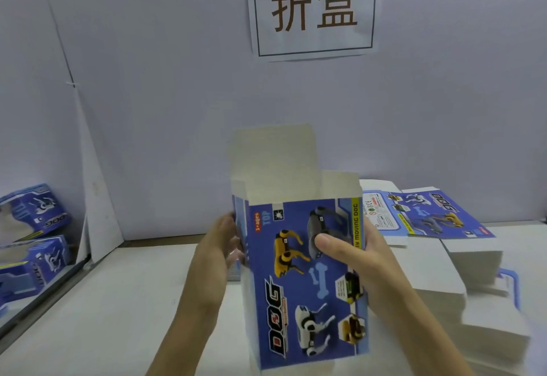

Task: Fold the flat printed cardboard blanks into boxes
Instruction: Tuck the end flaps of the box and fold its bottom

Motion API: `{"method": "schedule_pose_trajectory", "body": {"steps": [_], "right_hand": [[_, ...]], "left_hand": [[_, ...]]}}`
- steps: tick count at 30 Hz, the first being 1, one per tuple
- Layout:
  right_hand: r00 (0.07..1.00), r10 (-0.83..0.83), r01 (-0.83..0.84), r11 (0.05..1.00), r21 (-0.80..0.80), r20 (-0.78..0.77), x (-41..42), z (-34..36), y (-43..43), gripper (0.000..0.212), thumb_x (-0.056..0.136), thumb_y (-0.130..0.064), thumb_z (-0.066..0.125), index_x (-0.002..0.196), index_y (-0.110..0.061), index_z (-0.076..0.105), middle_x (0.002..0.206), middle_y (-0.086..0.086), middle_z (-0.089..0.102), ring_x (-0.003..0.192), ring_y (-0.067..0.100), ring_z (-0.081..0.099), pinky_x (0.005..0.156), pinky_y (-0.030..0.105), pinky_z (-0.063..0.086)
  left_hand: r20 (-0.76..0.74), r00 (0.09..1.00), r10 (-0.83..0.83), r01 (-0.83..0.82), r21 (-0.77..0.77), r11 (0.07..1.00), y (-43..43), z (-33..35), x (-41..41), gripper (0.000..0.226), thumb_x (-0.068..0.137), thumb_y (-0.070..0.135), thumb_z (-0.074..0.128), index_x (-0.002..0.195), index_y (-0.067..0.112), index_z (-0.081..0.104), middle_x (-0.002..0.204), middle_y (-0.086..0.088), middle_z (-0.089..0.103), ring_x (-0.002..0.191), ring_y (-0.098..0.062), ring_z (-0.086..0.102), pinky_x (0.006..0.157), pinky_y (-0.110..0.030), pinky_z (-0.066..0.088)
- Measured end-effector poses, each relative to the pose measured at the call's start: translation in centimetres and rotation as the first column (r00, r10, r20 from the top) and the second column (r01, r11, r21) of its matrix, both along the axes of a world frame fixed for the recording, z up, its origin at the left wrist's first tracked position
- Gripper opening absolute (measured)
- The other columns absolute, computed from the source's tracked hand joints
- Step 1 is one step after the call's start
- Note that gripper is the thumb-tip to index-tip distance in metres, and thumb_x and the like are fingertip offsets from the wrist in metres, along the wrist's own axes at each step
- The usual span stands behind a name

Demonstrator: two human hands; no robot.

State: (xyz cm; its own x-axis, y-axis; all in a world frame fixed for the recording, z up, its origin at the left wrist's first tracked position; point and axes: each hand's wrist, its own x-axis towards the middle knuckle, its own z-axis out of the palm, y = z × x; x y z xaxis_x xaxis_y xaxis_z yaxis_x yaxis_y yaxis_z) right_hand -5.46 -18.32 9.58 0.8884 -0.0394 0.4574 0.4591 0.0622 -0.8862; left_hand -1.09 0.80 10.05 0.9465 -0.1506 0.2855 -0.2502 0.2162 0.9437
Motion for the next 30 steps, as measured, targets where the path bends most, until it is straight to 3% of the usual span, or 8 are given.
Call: {"method": "schedule_pose_trajectory", "body": {"steps": [3, 6, 10, 13, 16, 19, 24, 30], "right_hand": [[0.999, 0.038, -0.039, 0.998, -0.054, -0.023, -0.4, 0.8, 0.2, 0.058, 0.062, -0.032, 0.081, 0.116, -0.035, 0.058, 0.105, -0.002, 0.074, 0.093, 0.017, 0.072, 0.068, 0.024, 0.057], [0.989, 0.148, -0.146, 0.986, 0.086, -0.017, -0.7, 1.8, 0.6, 0.122, 0.038, -0.064, 0.086, 0.143, -0.021, 0.040, 0.132, 0.008, 0.061, 0.106, 0.023, 0.066, 0.090, 0.038, 0.055], [0.988, 0.145, -0.101, 0.883, 0.459, -0.062, -1.1, 3.4, 1.2, 0.055, 0.093, -0.048, 0.051, 0.132, -0.009, 0.050, 0.119, 0.022, 0.063, 0.110, 0.039, 0.062, 0.088, 0.047, 0.054], [0.984, 0.111, -0.050, 0.920, 0.389, -0.137, -1.4, 3.6, 1.3, 0.026, 0.084, -0.031, 0.059, 0.095, -0.011, 0.071, 0.092, 0.013, 0.071, 0.096, 0.033, 0.066, 0.085, 0.041, 0.055], [0.967, 0.231, -0.175, 0.910, 0.376, -0.109, -2.6, 3.1, 1.9, 0.040, 0.076, -0.057, 0.048, 0.074, -0.031, 0.079, 0.080, 0.002, 0.076, 0.074, 0.017, 0.074, 0.058, 0.024, 0.056], [0.958, 0.267, -0.207, 0.893, 0.400, -0.101, -3.3, 3.4, 2.5, 0.032, 0.062, -0.062, 0.067, 0.071, -0.033, 0.078, 0.079, 0.004, 0.076, 0.071, 0.018, 0.074, 0.057, 0.024, 0.056], [0.960, 0.200, -0.132, 0.941, 0.311, -0.197, -3.5, 4.5, 1.9, 0.024, 0.095, -0.003, 0.052, 0.113, 0.012, 0.059, 0.088, 0.032, 0.055, 0.066, 0.024, 0.052, 0.049, 0.009, 0.040], [0.977, 0.149, -0.098, 0.950, 0.296, -0.155, -2.7, 2.9, 2.1, 0.049, 0.045, 0.001, 0.042, 0.090, -0.006, 0.060, 0.068, 0.004, 0.063, 0.062, 0.022, 0.068, 0.043, 0.023, 0.047]], "left_hand": [[-0.050, 0.988, -0.147, 0.145, -0.033, 0.989, 0.1, 1.2, -1.6, 0.067, 0.075, 0.067, 0.046, 0.123, 0.023, 0.062, 0.118, -0.002, 0.070, 0.115, -0.022, 0.062, 0.109, -0.047, 0.037], [-0.077, 0.961, -0.265, 0.254, -0.127, 0.959, 0.1, 2.2, -2.9, 0.070, 0.070, 0.070, 0.046, 0.109, 0.018, 0.074, 0.110, -0.011, 0.072, 0.099, -0.029, 0.070, 0.081, -0.040, 0.058], [-0.112, 0.915, -0.388, 0.332, -0.336, 0.881, 0.1, 2.8, -3.6, 0.067, 0.067, 0.068, 0.044, 0.099, 0.019, 0.077, 0.109, -0.011, 0.073, 0.094, -0.027, 0.072, 0.065, -0.035, 0.059], [-0.095, 0.931, -0.353, 0.306, -0.327, 0.894, -0.3, 2.8, -3.7, 0.054, 0.068, 0.062, 0.048, 0.086, 0.022, 0.080, 0.097, -0.008, 0.075, 0.084, -0.023, 0.074, 0.062, -0.032, 0.059], [-0.097, 0.937, -0.335, 0.294, -0.300, 0.908, -0.6, 3.0, -3.8, 0.049, 0.070, 0.059, 0.050, 0.079, 0.021, 0.079, 0.091, -0.009, 0.076, 0.078, -0.022, 0.073, 0.061, -0.031, 0.058], [-0.110, 0.947, -0.300, 0.258, -0.293, 0.921, -0.2, 3.1, -3.6, 0.046, 0.069, 0.057, 0.052, 0.073, 0.020, 0.079, 0.088, -0.010, 0.076, 0.074, -0.023, 0.074, 0.058, -0.029, 0.057], [-0.081, 0.948, -0.307, 0.270, -0.301, 0.914, 0.1, 3.2, -3.8, 0.032, 0.062, 0.042, 0.064, 0.074, 0.017, 0.080, 0.087, -0.008, 0.076, 0.074, -0.021, 0.074, 0.059, -0.030, 0.059], [-0.153, 0.940, -0.305, 0.281, -0.158, 0.947, 0.1, 2.6, -3.8, 0.061, 0.057, 0.008, 0.044, 0.115, -0.003, 0.058, 0.094, -0.011, 0.075, 0.081, -0.026, 0.073, 0.063, -0.034, 0.058]]}}
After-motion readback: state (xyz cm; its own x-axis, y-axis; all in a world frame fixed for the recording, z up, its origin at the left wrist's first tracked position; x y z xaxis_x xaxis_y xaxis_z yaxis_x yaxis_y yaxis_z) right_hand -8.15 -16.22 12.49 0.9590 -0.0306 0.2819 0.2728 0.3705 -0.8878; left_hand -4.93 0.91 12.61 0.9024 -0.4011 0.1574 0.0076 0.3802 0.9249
